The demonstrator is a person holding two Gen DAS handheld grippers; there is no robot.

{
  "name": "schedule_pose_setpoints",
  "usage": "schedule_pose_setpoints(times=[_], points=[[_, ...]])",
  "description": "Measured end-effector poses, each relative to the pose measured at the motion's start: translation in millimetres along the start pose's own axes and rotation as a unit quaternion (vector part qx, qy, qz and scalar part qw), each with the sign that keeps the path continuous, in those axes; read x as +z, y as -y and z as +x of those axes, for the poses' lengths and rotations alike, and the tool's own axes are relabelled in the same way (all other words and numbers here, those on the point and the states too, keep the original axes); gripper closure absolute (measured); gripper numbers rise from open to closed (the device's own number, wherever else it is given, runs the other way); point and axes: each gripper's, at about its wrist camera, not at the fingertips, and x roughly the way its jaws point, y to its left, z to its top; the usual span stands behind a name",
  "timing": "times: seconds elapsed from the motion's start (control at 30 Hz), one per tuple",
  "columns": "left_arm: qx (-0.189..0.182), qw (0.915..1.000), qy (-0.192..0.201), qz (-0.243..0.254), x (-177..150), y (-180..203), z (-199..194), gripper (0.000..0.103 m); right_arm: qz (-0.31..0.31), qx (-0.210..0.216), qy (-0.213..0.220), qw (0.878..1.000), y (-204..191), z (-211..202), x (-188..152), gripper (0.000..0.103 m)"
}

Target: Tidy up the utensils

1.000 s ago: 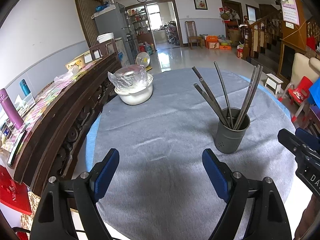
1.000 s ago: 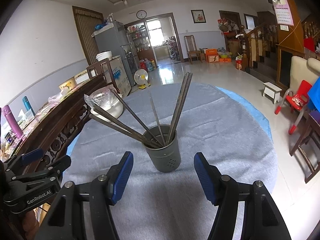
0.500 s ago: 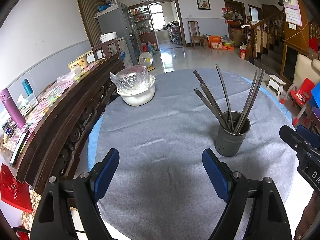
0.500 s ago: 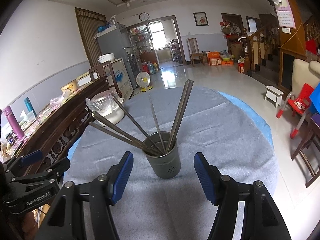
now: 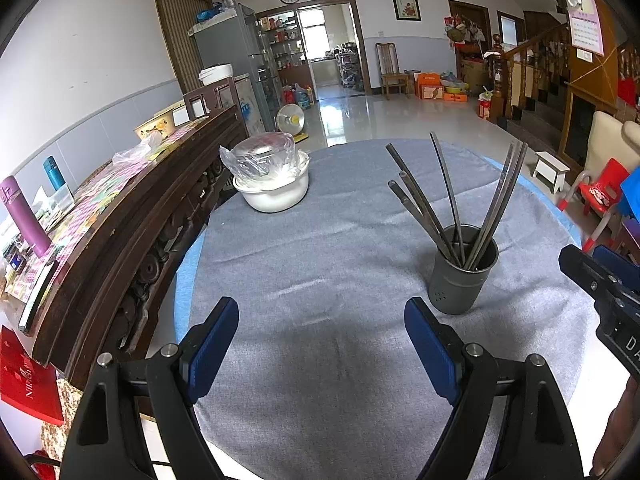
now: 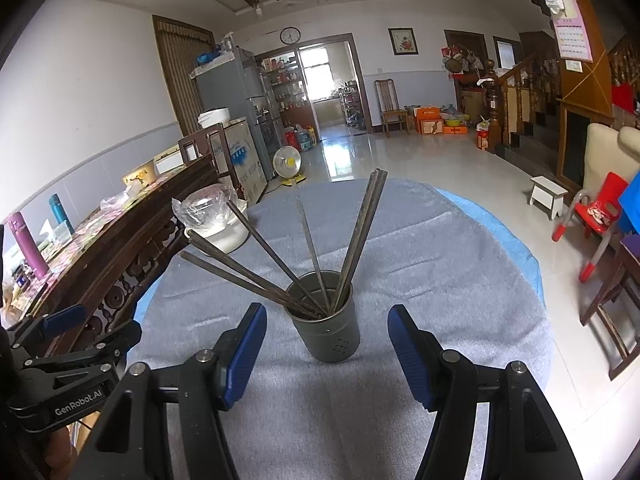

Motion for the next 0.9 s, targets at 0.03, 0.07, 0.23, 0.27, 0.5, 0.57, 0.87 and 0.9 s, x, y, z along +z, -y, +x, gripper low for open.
schedule_pose_setpoints(times=[0.03, 0.07, 0.23, 0.27, 0.5, 0.57, 0.87, 0.9], points=[[0.000, 1.0000, 0.001, -0.001, -0.2, -1.2, -0.5, 0.018, -0.002, -0.002, 0.000, 1.000, -1.3, -0.1, 0.1, 0.035], [-0.002, 1.0000, 0.001, -0.002, -0.3, -2.3, -1.0, 0.018, -0.002, -0.003, 0.000, 1.000, -1.6, -0.4, 0.1, 0.035], [-0.005, 1.0000, 0.004, -0.003, -2.2, -9.6, -3.5, 0.018, -0.006, -0.010, 0.000, 1.000, -5.6, -1.1, 0.4, 0.035], [-0.005, 1.0000, 0.005, -0.005, -2.4, -11.4, -4.4, 0.018, -0.008, -0.011, 0.000, 1.000, -7.4, -1.4, 0.4, 0.035], [-0.010, 0.9999, 0.011, -0.008, -4.4, -20.6, -7.7, 0.018, -0.018, -0.025, 0.001, 1.000, -21.5, -6.5, -1.4, 0.035], [-0.013, 0.9998, 0.012, -0.007, -5.9, -22.4, -8.7, 0.018, -0.017, -0.027, 0.001, 0.999, -23.4, -8.6, -2.1, 0.035], [-0.021, 0.9997, 0.015, -0.004, -11.1, -29.5, -12.0, 0.018, -0.016, -0.043, 0.000, 0.999, -31.6, -14.1, -6.3, 0.035], [-0.020, 0.9997, 0.015, -0.005, -11.5, -31.2, -11.7, 0.018, -0.016, -0.043, -0.001, 0.999, -32.8, -14.4, -6.5, 0.035]])
